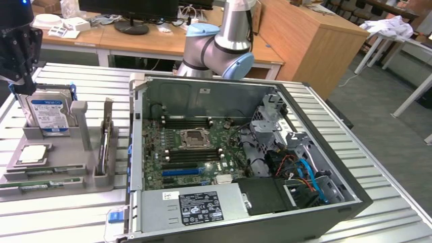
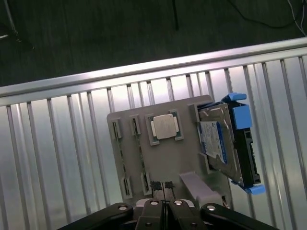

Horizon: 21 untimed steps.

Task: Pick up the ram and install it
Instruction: 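Pick up the ram and move it above insertion slot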

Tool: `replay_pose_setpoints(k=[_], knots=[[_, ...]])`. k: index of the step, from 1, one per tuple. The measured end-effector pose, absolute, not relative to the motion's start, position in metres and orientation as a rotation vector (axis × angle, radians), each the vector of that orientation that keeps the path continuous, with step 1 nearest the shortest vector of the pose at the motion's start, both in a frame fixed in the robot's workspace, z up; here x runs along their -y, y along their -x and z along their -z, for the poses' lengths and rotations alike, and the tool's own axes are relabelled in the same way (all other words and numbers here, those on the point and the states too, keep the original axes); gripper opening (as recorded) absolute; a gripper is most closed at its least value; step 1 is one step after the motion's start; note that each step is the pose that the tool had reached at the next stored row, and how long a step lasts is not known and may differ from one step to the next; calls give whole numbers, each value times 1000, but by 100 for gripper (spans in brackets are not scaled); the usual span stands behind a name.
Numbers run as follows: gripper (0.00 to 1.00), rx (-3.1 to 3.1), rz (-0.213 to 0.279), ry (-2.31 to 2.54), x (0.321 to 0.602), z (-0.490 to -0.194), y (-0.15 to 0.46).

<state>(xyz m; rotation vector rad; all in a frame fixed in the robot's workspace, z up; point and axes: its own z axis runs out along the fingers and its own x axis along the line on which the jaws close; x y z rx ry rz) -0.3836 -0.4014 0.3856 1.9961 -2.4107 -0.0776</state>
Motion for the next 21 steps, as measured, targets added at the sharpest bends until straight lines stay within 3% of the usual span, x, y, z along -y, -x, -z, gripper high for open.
replay_pose_setpoints(k=[21], knots=[[11, 2213, 76, -2207, 401, -385, 384]])
